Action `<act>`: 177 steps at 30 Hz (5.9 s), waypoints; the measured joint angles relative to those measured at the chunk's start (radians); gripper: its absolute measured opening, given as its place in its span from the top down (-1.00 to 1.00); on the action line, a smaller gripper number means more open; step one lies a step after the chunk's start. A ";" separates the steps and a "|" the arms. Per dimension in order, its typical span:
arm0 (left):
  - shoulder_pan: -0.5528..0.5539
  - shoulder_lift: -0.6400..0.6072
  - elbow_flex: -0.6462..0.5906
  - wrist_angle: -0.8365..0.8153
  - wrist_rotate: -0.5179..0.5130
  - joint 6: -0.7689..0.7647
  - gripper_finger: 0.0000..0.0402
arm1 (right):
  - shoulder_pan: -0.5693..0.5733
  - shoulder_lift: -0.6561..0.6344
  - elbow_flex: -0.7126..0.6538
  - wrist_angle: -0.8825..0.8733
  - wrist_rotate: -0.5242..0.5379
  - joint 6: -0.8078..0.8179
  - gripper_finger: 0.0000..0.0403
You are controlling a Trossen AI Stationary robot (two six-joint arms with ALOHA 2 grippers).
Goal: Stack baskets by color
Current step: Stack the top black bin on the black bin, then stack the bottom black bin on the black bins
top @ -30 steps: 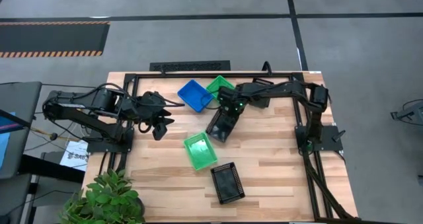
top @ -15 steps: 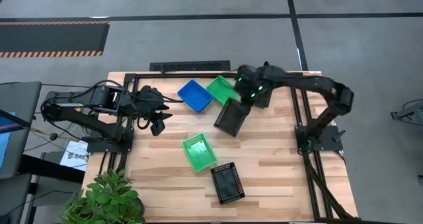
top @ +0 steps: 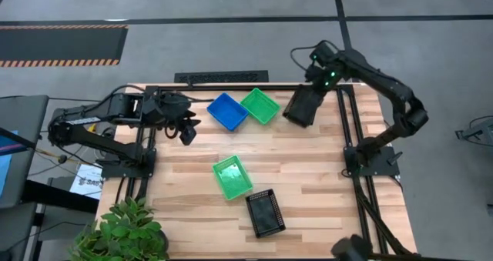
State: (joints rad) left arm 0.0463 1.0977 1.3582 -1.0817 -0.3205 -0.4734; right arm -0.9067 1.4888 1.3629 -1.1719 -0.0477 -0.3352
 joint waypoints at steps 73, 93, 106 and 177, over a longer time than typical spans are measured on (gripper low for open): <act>0.124 0.000 0.000 0.026 0.072 0.073 0.23 | 0.921 0.033 0.054 0.024 -0.034 1.191 -0.22; 0.124 0.000 0.000 0.026 0.159 0.042 -0.12 | 1.347 0.326 0.054 0.291 0.051 1.666 -0.22; 0.122 0.000 0.000 0.024 0.159 0.017 -0.12 | 1.407 0.519 0.053 0.422 0.054 1.723 -0.12; 0.148 0.000 0.000 0.034 0.047 -0.195 -0.12 | 0.064 -0.383 -0.707 0.624 0.153 1.269 0.96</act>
State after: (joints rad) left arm 0.1946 1.0981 1.3579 -1.0479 -0.2737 -0.6685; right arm -0.8431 1.1062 0.6556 -0.5475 0.1058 0.9334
